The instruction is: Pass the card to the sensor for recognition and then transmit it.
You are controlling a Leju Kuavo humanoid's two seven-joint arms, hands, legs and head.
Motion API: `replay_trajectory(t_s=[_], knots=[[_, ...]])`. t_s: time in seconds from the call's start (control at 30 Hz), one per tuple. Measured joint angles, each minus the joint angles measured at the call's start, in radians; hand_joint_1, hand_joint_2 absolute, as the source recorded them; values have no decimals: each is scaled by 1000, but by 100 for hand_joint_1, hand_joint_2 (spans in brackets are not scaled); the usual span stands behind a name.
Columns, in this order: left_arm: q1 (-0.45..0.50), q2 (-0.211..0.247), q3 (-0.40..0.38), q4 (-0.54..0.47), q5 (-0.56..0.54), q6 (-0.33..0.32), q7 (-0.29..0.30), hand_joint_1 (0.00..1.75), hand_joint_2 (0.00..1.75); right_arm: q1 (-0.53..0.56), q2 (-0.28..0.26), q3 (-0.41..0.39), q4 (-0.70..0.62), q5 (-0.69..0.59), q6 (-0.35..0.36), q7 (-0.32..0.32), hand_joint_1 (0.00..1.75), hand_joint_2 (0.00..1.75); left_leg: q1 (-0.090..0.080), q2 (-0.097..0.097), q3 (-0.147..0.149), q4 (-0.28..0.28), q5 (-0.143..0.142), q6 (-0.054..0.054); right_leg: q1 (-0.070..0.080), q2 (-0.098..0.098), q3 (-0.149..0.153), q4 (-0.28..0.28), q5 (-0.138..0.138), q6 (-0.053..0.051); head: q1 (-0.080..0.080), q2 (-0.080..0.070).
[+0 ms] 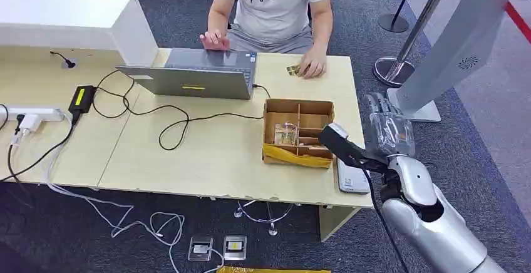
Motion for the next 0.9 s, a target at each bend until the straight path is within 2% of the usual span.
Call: replay_trajectory(t_s=[0.2, 0.53, 0.9], knots=[[-1, 0, 0, 0, -2, 2, -1, 0, 0, 29, 0, 25, 4, -19, -47, -19, 0, 175, 0, 0, -1, 0, 0, 0, 0, 0, 0, 0, 0, 0, 0, 0], [-1, 0, 0, 0, -7, 8, 3, 0, 0, 50, 18, 59, 45, 1, -82, -52, 0, 175, 0, 0, -1, 0, 0, 0, 0, 0, 0, 0, 0, 0, 0, 0], [-2, 0, 5, 0, -16, 16, -1, 0, 0, 46, 81, 86, 109, 21, -101, -89, 0, 175, 0, 0, -1, 0, 0, 0, 0, 0, 0, 0, 0, 0, 0, 0]])
